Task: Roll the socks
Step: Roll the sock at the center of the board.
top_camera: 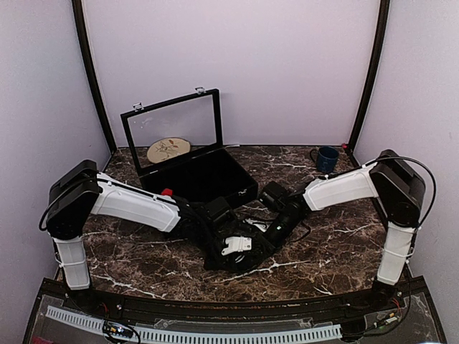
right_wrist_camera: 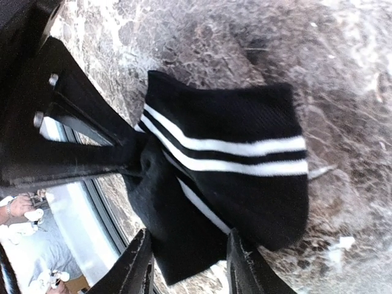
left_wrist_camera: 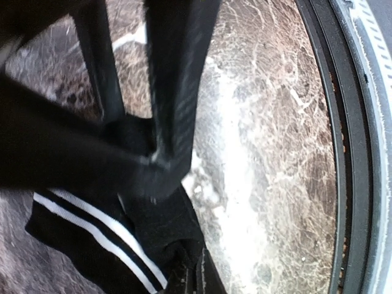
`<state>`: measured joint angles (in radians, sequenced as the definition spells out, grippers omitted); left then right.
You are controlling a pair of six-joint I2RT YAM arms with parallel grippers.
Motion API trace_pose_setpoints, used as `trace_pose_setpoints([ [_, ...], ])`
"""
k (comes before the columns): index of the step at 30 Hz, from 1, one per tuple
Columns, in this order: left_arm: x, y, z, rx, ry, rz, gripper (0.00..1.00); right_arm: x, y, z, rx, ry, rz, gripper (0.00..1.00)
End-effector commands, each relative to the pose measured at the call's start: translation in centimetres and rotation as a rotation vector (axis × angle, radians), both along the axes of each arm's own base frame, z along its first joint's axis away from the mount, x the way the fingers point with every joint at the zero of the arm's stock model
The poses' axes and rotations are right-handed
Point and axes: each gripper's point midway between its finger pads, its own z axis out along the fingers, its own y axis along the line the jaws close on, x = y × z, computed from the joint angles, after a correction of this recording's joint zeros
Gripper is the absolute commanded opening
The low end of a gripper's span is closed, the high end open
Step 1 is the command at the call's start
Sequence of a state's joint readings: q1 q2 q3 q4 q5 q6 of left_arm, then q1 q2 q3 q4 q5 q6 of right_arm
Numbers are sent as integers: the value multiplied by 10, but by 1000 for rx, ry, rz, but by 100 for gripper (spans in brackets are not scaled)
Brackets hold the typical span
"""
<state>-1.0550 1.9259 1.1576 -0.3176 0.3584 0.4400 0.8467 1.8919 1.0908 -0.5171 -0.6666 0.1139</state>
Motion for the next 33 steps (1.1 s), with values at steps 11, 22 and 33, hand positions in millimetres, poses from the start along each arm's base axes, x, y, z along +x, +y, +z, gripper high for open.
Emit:
trace_pose_setpoints([
  [11, 14, 67, -37, 282, 262, 369, 0, 1, -31, -15, -89, -94, -54, 40],
  [22, 8, 57, -30, 264, 388, 361, 0, 17, -38, 3, -72, -248, -76, 41],
  [33, -2, 57, -18, 234, 624, 358, 0, 28, -50, 21, -160, -654, -67, 40],
])
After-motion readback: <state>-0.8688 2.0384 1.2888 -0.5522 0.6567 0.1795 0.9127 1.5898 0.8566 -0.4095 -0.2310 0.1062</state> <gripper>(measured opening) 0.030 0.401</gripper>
